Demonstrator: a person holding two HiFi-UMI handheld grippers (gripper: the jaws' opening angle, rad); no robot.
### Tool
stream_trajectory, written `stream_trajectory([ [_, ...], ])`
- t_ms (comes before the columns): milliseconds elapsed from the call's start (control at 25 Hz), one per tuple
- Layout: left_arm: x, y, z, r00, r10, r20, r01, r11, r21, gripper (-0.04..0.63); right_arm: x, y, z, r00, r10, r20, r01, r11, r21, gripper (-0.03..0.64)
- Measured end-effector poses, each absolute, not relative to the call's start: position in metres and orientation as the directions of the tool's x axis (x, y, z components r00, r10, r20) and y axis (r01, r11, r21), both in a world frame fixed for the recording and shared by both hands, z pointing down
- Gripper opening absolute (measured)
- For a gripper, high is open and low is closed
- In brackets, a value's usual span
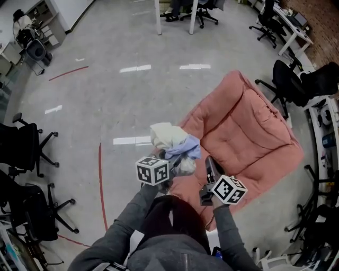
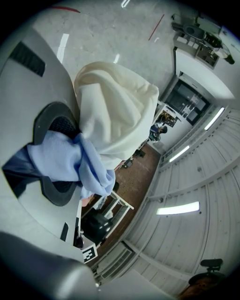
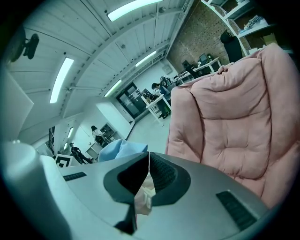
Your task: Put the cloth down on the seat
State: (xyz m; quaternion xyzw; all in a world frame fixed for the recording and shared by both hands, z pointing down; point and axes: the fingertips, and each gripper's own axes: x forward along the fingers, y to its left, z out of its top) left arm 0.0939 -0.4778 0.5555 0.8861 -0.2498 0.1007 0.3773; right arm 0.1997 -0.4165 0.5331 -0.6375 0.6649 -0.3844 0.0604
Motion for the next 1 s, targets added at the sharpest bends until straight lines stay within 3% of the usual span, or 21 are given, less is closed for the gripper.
stream_trajectory([
  [1000, 0.137, -0.556, 0.688, 0.735, -0.421, 0.532, -0.678, -0.433, 0.595, 0.133, 0.240, -0.502, 0.629, -0.270, -0.841, 0.469, -0.783, -0.092, -0.615, 0.011],
])
